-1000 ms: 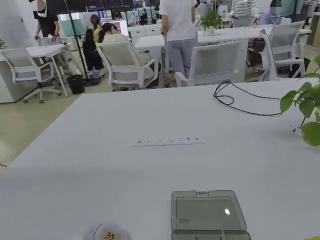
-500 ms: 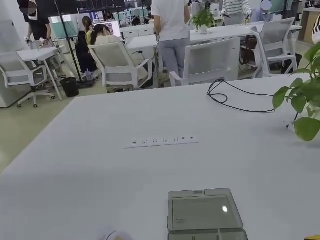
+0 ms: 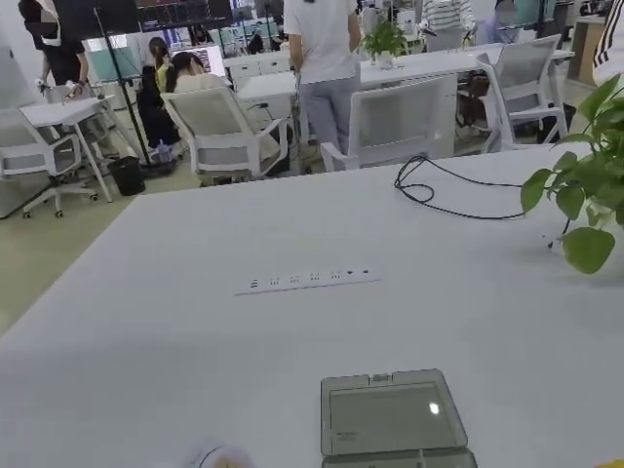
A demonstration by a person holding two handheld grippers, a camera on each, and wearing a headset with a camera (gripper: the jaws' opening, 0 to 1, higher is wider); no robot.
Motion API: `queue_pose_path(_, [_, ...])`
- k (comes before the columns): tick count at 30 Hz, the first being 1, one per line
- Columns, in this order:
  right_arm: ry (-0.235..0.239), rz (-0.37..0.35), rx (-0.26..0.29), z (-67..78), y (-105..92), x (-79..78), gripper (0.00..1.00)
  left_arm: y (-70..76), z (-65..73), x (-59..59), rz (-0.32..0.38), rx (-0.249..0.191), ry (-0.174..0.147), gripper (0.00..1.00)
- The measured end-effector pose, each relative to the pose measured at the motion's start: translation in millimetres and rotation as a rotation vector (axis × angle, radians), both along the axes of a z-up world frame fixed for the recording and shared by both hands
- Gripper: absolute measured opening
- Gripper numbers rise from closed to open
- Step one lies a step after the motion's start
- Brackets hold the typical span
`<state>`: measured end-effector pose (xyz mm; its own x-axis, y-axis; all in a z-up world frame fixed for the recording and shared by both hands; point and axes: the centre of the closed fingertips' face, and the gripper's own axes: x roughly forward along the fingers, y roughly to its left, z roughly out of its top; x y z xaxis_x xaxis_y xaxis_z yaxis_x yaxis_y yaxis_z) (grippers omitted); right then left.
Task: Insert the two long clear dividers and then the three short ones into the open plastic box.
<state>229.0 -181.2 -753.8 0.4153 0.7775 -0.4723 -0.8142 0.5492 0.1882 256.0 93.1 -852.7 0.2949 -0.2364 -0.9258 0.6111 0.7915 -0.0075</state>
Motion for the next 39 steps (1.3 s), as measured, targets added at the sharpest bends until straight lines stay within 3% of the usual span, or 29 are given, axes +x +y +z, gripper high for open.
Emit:
queue_pose_path(10, [-0.006,-0.003,-0.003,0.1,1.0,0.3,0.87,-0.1,-1.4,1.0,-0.018,0.043,0.057,0.32])
queue_pose_path(16, [-0.008,0.009,-0.028,-0.8,3.3,-4.2,0.87,0.7,-0.6,0.2,-0.013,0.041,0.063,0.31])
queue_pose_path(25, [-0.005,0.017,-0.045,5.5,13.1,-13.1,0.88,-0.3,1.1,-1.2,0.04,-0.037,0.069,0.3])
queue_pose_path(32, [-0.004,0.022,-0.059,8.4,14.0,-15.9,0.88,-3.7,4.7,-5.8,0.13,-0.141,0.079,0.3])
queue_pose_path(39, [-0.008,0.031,-0.067,13.4,16.8,-15.2,0.88,-0.8,15.2,-8.5,0.212,-0.23,0.06,0.3])
